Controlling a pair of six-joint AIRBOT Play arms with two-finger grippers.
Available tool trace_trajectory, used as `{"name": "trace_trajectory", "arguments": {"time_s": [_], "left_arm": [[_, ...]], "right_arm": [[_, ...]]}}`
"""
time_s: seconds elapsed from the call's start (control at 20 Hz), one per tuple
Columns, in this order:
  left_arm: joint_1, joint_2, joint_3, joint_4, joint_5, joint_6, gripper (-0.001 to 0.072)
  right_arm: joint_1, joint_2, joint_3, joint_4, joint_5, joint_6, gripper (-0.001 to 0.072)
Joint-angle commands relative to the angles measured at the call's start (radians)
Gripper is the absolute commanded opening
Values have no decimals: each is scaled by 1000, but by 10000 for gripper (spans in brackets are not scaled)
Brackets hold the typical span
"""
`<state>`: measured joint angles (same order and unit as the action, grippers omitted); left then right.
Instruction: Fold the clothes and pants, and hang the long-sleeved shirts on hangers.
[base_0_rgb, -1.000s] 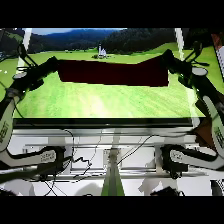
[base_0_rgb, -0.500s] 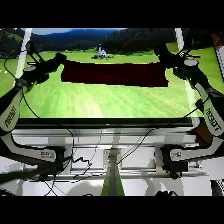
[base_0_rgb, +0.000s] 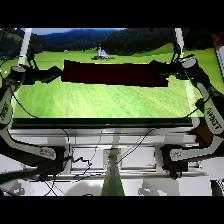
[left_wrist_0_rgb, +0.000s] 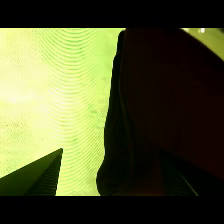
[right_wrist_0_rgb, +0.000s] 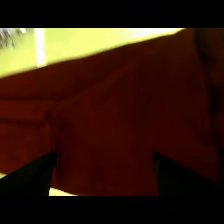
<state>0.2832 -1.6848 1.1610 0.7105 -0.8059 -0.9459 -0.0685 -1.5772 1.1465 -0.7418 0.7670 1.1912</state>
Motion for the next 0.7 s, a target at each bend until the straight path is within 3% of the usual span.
{"name": "trace_trajectory", "arguments": {"time_s": [0.0, 0.15, 0.25, 0.3, 0.35, 0.45, 0.6, 0.65], "left_arm": [[-13, -38, 26, -6, -84, -2, 714], [-82, -48, 27, -16, -19, 76, 703], [-137, -48, 28, -16, 47, 76, 632], [-164, -48, 29, -16, 61, 75, 549], [-189, -47, 33, -15, 59, 75, 410], [-224, -38, 53, -3, 10, 78, 25], [-233, 14, 97, -2, -172, 78, 22], [-229, 46, 98, -1, -249, 60, 21]], "right_arm": [[37, -1, 0, -50, 24, 12, 672], [90, -1, 0, -50, -38, 12, 665], [134, -1, 0, -52, -102, 13, 581], [162, -3, 0, -51, -129, 15, 553], [191, -3, 0, -52, -146, 24, 481], [259, -3, 2, -51, -158, 24, 293], [360, -4, 19, -51, -157, 48, 53], [384, -10, 30, -51, -155, 96, 54]]}}
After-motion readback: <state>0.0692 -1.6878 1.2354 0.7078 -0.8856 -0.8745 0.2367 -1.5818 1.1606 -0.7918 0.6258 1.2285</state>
